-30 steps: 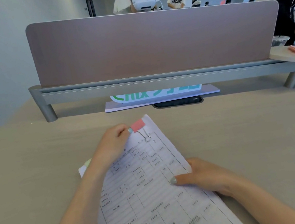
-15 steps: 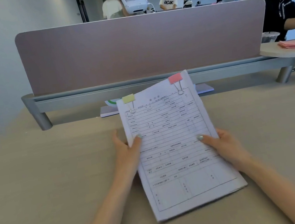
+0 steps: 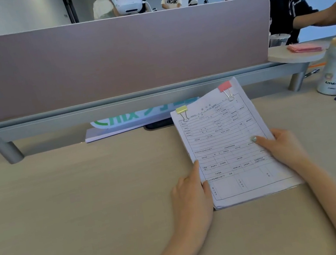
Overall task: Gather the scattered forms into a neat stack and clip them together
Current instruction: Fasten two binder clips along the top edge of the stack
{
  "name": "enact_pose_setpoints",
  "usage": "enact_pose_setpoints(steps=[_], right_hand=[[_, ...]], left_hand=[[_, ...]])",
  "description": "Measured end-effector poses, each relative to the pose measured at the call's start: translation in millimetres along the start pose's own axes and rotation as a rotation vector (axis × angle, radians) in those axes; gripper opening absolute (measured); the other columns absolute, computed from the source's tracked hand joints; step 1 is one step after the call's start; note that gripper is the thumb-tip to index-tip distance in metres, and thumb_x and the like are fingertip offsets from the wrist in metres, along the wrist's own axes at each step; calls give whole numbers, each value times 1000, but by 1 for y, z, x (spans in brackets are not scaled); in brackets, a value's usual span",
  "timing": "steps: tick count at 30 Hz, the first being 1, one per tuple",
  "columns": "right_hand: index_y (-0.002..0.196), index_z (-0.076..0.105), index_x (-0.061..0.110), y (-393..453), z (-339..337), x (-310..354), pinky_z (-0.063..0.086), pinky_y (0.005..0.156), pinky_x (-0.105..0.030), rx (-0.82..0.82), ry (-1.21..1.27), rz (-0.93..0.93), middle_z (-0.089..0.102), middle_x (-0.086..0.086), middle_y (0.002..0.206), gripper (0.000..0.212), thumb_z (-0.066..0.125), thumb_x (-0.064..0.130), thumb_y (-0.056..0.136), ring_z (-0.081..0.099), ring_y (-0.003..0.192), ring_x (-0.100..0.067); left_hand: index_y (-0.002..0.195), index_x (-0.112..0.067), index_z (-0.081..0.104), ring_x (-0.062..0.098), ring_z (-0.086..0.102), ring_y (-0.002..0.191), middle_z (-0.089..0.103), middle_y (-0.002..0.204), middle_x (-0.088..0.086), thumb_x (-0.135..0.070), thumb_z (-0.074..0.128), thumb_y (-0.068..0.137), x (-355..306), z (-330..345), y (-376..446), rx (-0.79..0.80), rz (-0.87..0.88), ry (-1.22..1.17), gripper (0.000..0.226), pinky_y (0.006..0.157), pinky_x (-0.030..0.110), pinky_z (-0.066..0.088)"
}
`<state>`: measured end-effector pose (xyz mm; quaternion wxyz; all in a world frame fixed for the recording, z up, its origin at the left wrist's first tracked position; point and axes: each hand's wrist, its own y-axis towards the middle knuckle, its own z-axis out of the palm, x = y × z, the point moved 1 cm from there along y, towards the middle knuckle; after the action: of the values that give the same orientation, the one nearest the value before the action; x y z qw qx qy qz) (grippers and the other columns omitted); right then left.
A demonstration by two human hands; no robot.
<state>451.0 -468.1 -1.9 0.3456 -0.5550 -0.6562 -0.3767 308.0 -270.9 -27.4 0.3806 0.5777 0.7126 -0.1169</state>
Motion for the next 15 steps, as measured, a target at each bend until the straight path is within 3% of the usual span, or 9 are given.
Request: enact_pose_setpoints(steps=[3,6,8,10,11,15], right_hand=[[74,64,25,10,-3,-9,42,54,-25,-23,-139,-10,67,6,71,11,63,30,84,63,65,-12],[80,63,24,19,-4,-17,39,55,-26,-49,-303,-14,66,3,69,12,62,35,83,60,65,-18],[72,60,22,24,-4,-21,37,54,-28,-80,-386,-24,64,2,64,18,63,37,82,58,62,-19],[61,52,20,27,-3,-24,33,52,-28,-111,-462,-34,59,1,57,30,64,40,80,55,59,-21],[57,47,18,28,-3,-25,32,50,-29,-127,-500,-35,55,0,54,36,64,41,79,54,57,-23],[64,48,12,30,-4,-30,32,49,-28,-163,-574,0,55,-4,58,42,64,49,76,54,59,-26]], left_hand=[[141,-30,30,21,50,95,62,99,1,-22,36,93,-4,12,10,-5,5,65,48,87,32,39],[140,-24,34,22,51,105,62,114,-1,-24,33,95,-7,20,15,28,29,189,45,91,32,35],[130,-24,47,19,55,97,65,106,-5,-23,32,93,-5,22,17,27,34,280,40,85,31,37],[106,-30,66,9,60,74,68,81,-15,-27,35,83,-3,25,17,-77,57,376,39,67,23,44],[94,-33,70,5,59,64,67,71,-17,-31,35,77,-4,26,17,-56,70,398,39,59,20,45],[79,-33,69,8,58,60,64,65,-14,-40,35,75,-2,31,14,-52,104,510,35,54,23,43]])
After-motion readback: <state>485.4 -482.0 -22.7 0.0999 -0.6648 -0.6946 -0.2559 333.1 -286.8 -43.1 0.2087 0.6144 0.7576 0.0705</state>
